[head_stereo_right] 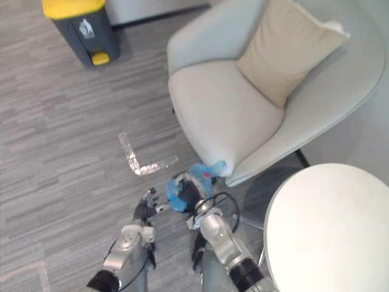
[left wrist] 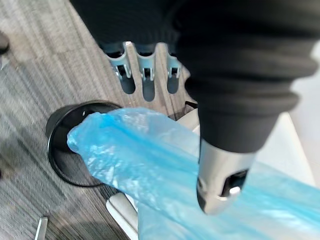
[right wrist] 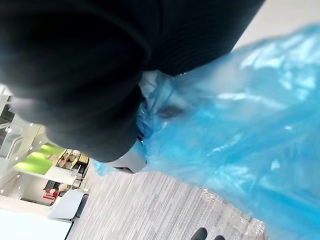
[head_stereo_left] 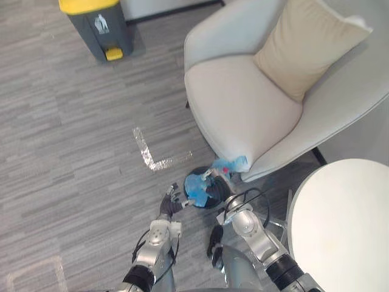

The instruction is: Gather rubbish on tea table into small bin, then transfer packed bag to large trash can.

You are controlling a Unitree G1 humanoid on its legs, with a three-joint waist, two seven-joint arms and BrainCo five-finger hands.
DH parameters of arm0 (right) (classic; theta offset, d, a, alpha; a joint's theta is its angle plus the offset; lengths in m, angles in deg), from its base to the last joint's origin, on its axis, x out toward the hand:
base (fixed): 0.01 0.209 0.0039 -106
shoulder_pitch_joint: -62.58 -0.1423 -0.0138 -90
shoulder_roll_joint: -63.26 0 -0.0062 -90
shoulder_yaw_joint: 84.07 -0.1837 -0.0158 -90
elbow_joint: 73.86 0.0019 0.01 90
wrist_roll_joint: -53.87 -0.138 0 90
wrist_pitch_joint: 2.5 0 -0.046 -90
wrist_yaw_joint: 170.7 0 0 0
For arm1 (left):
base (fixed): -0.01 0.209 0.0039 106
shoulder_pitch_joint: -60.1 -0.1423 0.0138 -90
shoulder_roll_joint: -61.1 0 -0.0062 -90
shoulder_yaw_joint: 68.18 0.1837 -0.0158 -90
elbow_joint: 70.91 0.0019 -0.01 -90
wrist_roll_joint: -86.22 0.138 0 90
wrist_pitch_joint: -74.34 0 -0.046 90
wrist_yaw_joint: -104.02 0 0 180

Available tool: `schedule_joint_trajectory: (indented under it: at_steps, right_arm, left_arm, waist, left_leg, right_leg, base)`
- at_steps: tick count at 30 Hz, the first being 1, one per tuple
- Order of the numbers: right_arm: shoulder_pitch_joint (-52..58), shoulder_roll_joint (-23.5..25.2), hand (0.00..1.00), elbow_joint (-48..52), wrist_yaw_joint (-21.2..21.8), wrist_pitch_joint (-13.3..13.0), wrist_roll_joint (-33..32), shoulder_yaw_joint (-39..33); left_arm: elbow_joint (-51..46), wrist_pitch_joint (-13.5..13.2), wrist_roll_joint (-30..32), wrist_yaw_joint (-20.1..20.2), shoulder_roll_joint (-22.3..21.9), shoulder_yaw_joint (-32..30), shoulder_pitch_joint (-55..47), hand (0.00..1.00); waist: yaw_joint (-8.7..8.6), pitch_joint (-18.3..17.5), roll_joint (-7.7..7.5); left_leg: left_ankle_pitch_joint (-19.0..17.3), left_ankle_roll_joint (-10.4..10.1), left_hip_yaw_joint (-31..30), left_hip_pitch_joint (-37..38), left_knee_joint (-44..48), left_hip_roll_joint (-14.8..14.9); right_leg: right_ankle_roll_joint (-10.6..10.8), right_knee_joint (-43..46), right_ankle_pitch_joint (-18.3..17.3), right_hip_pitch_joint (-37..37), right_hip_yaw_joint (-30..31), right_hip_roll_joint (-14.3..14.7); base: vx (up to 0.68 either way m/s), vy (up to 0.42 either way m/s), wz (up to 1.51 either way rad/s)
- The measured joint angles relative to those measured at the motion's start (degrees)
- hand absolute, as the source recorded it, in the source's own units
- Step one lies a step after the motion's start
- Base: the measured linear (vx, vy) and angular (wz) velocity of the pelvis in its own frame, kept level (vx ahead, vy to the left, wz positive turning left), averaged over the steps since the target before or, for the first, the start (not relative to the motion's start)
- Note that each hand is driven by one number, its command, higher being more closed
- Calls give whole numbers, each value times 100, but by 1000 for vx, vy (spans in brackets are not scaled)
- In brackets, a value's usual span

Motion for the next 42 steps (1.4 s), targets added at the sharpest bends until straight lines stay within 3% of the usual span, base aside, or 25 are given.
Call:
schedule_joint_trajectory:
  at_steps: [8,15,22,27,42]
  right_arm:
    - [41,-371,100,485,353,-162,-291,175]
    - [-111,-937,100,936,561,-478,-795,516]
    - [-614,-1269,100,948,732,-508,-1246,753]
    - [-852,-1380,100,1173,758,-551,-1577,813]
    - [-1367,-1354,100,859,750,-536,-1595,895]
  left_arm:
    - [-1035,-36,293,88,353,51,-408,0]
    - [-1963,-330,1184,68,869,257,-471,0]
    - [-2288,-430,2019,-2,1257,260,-190,0]
    - [-2473,-432,2351,-94,1309,278,27,0]
    - [-2317,-483,2202,164,1006,1000,193,0]
  waist:
    - [-38,-398,20]
    - [-109,-594,87]
    - [-154,-648,139]
    - [-170,-677,176]
    - [-204,-687,184]
  left_leg:
    - [17,5,-1,712,-407,-133]
    - [86,2,-20,1064,-660,-232]
    - [97,2,-81,1135,-663,-235]
    - [108,0,-106,1150,-663,-230]
    - [125,-16,-130,1194,-701,-221]
  right_leg:
    - [64,-497,172,682,148,9]
    - [123,-623,248,933,227,-22]
    - [106,-790,365,1035,256,3]
    - [81,-860,438,1044,320,24]
    - [76,-936,507,1115,398,49]
  base:
    - [46,36,-8]
    - [-3,25,-5]
    - [2,0,-1]
    - [11,-2,-6]
    - [3,-1,-1]
